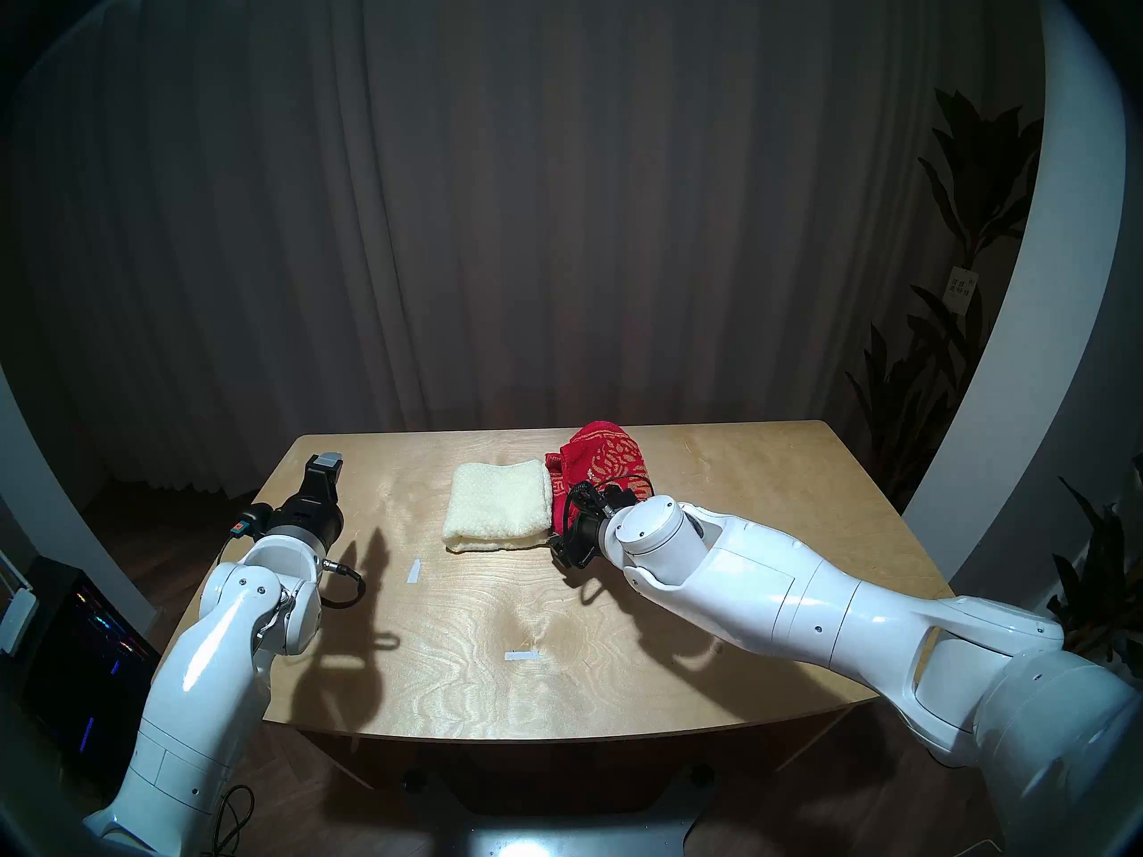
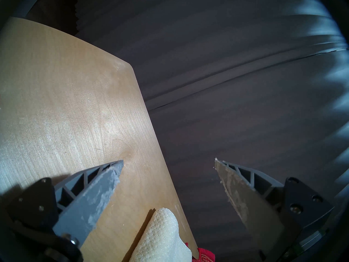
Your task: Fold each towel twice and stack them on table
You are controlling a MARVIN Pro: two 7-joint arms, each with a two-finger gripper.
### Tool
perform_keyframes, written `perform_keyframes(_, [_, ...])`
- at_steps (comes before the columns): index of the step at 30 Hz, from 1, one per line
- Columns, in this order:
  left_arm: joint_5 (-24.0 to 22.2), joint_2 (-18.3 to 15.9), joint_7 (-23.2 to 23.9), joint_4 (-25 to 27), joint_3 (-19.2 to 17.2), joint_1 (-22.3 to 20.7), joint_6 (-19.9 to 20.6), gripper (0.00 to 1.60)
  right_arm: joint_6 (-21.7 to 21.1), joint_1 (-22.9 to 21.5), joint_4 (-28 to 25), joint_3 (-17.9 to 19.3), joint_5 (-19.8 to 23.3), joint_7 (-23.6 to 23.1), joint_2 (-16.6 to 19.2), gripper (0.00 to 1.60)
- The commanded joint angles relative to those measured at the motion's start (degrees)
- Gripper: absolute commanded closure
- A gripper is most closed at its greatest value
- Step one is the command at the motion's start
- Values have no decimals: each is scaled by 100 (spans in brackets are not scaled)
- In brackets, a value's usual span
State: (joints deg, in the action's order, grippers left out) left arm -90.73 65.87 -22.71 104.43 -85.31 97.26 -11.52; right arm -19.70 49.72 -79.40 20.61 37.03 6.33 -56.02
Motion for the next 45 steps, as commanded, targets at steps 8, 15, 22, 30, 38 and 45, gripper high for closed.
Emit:
perform_keyframes(8, [127, -36, 111, 245, 159, -28, 2, 0, 805, -48, -330, -203, -492, -341, 508, 0])
perform_keyframes(15, [165, -86, 143, 318, 334, -84, 107, 0, 1056, 148, -648, -80, -301, -314, 814, 0])
perform_keyframes(22, [172, -95, 233, 650, 568, -72, 274, 0, 1116, 414, -1137, 431, 419, -291, 1386, 0])
perform_keyframes(30, [67, 75, 373, 1018, 859, -99, 375, 0, 1368, 723, -1107, 1069, 1571, -126, 1913, 0])
perform_keyframes(38, [-234, 376, 431, 1137, 1214, -19, 433, 0, 1459, 1210, -1087, 1434, 2816, -54, 2209, 0])
perform_keyframes(45, [-360, 519, 490, 1122, 1560, -99, 530, 0, 1570, 1574, -1157, 1713, 3948, -91, 2447, 0])
